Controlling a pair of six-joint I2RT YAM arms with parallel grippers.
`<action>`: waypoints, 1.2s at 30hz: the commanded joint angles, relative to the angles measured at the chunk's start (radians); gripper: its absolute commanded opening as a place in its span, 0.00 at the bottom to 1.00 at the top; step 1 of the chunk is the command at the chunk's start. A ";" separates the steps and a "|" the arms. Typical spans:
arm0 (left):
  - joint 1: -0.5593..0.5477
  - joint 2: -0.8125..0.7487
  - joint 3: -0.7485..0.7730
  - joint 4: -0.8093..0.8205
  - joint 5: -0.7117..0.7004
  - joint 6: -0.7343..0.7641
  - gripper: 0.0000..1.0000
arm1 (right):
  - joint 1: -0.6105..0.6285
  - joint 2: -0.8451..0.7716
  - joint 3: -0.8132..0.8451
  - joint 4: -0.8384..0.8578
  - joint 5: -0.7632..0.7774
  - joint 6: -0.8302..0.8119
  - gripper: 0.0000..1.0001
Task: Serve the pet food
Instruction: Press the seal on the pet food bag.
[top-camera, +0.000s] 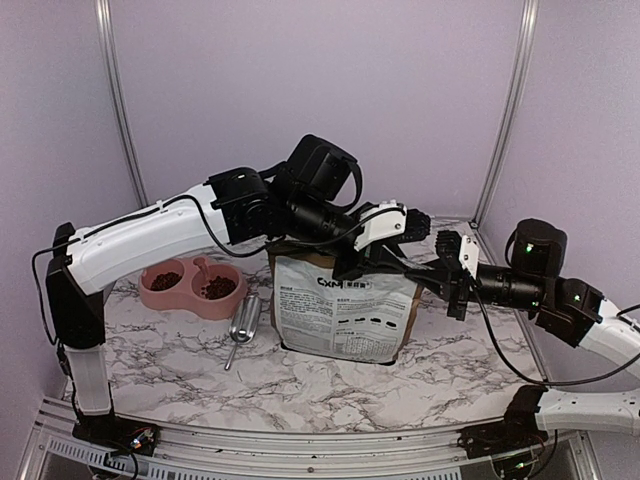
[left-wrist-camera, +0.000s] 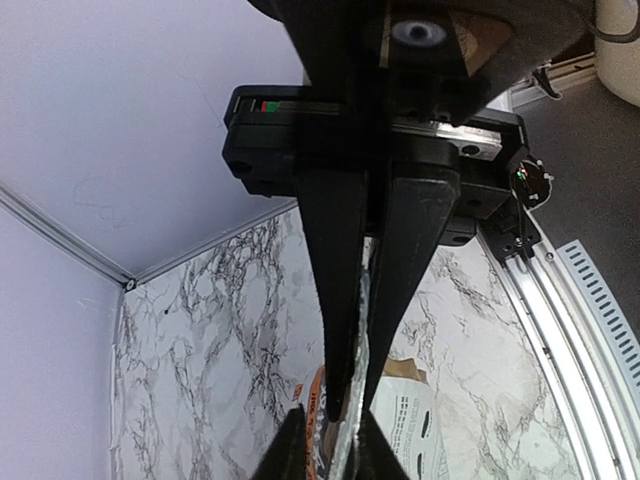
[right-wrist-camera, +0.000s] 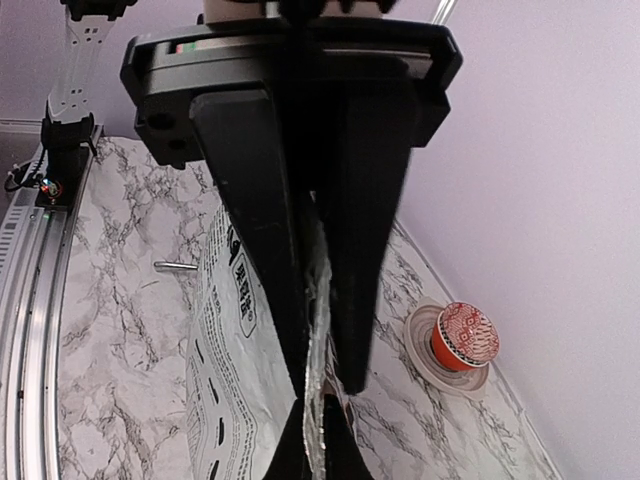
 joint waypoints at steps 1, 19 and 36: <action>-0.005 0.019 -0.001 -0.058 -0.119 0.024 0.00 | 0.001 -0.049 0.052 0.123 -0.043 0.015 0.00; -0.009 -0.025 -0.012 -0.134 -0.235 0.097 0.14 | 0.000 -0.055 0.048 0.130 -0.042 0.016 0.00; -0.006 -0.064 -0.036 -0.144 -0.303 0.102 0.13 | 0.000 -0.061 0.045 0.131 -0.056 0.017 0.00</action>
